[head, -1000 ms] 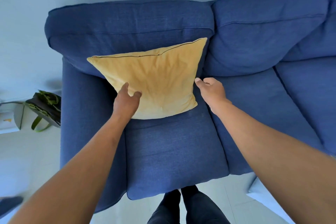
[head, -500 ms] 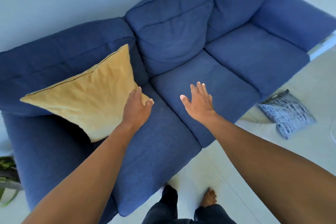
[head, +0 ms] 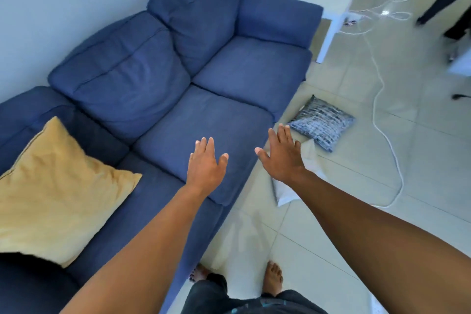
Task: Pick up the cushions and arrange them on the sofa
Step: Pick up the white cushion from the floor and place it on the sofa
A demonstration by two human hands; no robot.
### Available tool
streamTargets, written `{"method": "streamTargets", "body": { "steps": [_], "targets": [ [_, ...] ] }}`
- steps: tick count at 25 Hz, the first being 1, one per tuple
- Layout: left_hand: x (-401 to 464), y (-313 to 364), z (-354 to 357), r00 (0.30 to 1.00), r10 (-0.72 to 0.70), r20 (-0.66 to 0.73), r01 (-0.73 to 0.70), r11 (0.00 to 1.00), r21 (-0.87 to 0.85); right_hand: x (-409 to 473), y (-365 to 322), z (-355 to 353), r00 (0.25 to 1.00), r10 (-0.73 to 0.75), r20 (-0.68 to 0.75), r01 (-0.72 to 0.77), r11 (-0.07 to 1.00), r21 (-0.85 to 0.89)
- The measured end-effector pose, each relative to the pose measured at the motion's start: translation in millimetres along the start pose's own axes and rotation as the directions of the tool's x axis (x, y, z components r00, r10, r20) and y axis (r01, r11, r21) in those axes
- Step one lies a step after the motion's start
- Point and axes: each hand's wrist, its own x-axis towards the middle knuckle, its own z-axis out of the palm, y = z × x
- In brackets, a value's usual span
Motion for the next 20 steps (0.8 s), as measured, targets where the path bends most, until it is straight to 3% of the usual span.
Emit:
{"method": "streamTargets", "body": {
  "steps": [4, 10, 16, 20],
  "targets": [
    [6, 72, 48, 0.991, 0.095, 0.094, -0.098, 0.995, 0.020, -11, 80, -32, 0.995, 0.088, -0.040, -0.086, 0.995, 0.045],
    [47, 128, 105, 0.958, 0.183, 0.221, -0.206, 0.975, 0.084, 7, 154, -35, 0.979, 0.202, -0.036, -0.199, 0.977, 0.073],
    [125, 161, 169, 0.929, 0.126, 0.349, -0.154, 0.986, 0.056, 68, 216, -20, 0.949, 0.304, 0.085, -0.309, 0.949, 0.053],
    [169, 165, 197, 0.900, 0.097, 0.426, -0.132, 0.990, 0.053, 121, 245, -11, 0.946, 0.297, 0.132, -0.303, 0.953, 0.020]
  ]
}}
